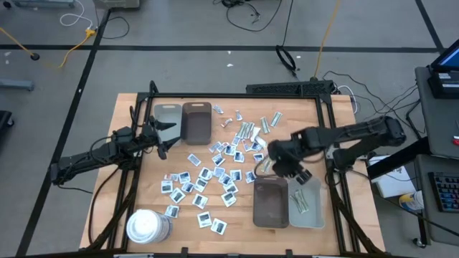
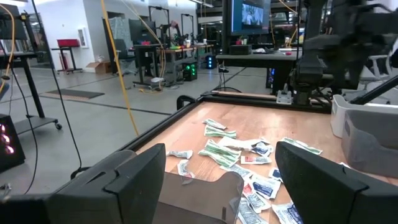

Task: Pick & Place First Aid Supplies
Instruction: Put the white bandage pack into the bottom gray bin

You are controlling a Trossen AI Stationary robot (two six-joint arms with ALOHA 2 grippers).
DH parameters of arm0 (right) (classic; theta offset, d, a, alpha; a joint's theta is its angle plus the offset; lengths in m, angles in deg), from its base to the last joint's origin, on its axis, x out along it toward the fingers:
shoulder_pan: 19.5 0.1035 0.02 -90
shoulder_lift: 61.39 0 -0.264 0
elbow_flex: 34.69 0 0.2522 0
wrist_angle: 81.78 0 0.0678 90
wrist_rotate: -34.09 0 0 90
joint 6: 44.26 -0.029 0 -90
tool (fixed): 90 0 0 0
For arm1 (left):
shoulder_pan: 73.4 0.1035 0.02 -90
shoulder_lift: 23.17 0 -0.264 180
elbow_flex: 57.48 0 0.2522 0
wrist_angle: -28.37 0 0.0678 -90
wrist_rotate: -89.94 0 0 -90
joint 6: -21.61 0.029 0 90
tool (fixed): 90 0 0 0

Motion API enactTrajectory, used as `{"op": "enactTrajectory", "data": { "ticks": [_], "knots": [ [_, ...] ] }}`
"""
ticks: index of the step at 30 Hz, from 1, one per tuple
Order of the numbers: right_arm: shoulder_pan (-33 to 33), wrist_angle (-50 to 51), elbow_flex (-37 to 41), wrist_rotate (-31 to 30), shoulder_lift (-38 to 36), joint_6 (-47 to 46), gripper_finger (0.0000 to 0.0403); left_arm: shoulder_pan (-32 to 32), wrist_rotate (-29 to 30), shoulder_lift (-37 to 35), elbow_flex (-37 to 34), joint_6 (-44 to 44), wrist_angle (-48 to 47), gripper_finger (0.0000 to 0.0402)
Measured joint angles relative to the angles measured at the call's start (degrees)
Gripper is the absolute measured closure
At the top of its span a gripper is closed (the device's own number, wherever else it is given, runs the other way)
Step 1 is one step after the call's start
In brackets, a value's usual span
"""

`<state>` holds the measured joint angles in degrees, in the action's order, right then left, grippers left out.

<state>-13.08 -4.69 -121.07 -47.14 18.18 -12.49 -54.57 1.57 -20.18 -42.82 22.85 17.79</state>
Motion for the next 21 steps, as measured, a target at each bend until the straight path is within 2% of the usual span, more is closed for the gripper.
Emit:
{"op": "enactTrajectory", "data": {
  "ticks": [4, 9, 16, 21],
  "knots": [
    [-6.2, -2.2, 0.0, -0.2, 0.0, 7.3, 0.0231, 0.0, 0.0, 0.0, 0.0, 0.0, 0.0, 0.0096],
    [-12.8, -4.9, 0.0, -0.8, 0.1, 12.0, 0.0232, 0.0, 0.0, 0.0, 0.0, 0.0, 0.0, 0.0096],
    [-16.2, -6.4, 2.3, -2.7, 6.2, 13.4, 0.0232, 0.0, 0.0, 0.0, 0.0, 0.0, 0.0, 0.0096],
    [-16.2, -13.1, 7.0, -2.7, 9.3, 13.2, 0.0232, 0.0, 0.0, 0.0, 0.0, 0.0, 0.0, 0.0096]
  ]
}}
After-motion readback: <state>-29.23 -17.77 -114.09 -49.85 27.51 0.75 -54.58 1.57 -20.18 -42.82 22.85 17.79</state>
